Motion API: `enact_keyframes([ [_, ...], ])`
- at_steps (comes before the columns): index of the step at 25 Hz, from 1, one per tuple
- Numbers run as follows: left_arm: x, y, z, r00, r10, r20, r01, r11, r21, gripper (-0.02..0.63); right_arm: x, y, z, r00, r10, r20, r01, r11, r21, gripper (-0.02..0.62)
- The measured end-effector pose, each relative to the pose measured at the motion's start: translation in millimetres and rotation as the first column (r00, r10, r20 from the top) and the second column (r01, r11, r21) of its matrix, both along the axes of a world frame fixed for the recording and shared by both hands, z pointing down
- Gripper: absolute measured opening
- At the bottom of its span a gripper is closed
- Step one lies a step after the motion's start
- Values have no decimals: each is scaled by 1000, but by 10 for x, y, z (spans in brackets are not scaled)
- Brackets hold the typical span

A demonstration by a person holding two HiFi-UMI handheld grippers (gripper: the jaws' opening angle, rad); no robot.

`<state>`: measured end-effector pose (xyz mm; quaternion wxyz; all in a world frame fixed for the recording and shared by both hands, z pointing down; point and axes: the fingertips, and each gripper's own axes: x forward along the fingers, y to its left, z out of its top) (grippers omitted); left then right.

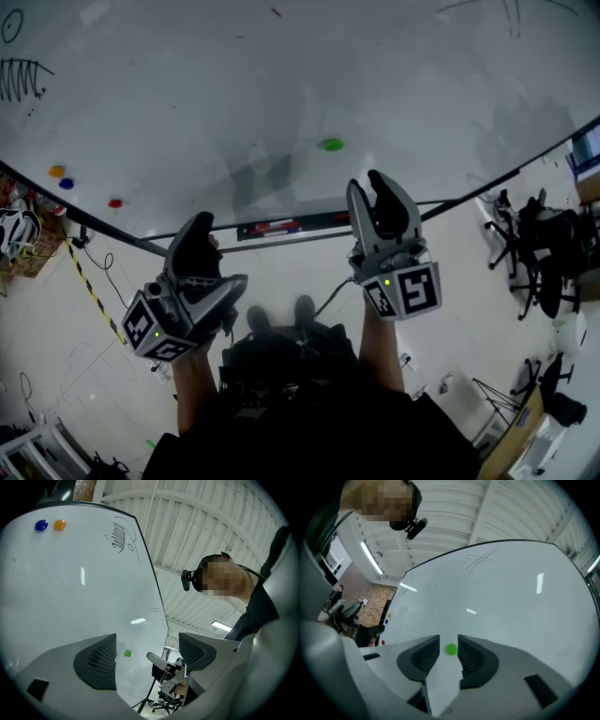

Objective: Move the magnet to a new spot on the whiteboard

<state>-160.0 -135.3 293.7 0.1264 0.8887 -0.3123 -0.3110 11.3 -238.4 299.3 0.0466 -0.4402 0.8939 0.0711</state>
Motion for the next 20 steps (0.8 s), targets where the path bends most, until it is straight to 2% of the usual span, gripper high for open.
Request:
enact_keyframes([
  [4, 20, -4, 106, 997, 66, -28, -67, 998, -19, 414, 89, 182, 23, 996, -19, 82, 23, 999, -42, 140],
  [12, 63, -12, 325, 981, 165, -105, -170, 985, -37, 414, 223, 524, 182, 992, 9, 124, 8, 991, -133, 133],
  [16, 62, 44, 356, 976, 180, -123, -186, 982, -36, 414, 190, 628, 199, 989, -8, 147, 30, 988, -150, 132],
  [20, 48, 139, 305, 976, 169, -135, -174, 984, -29, 414, 108, 736, 128, 976, -80, 202, 111, 984, -143, 126],
])
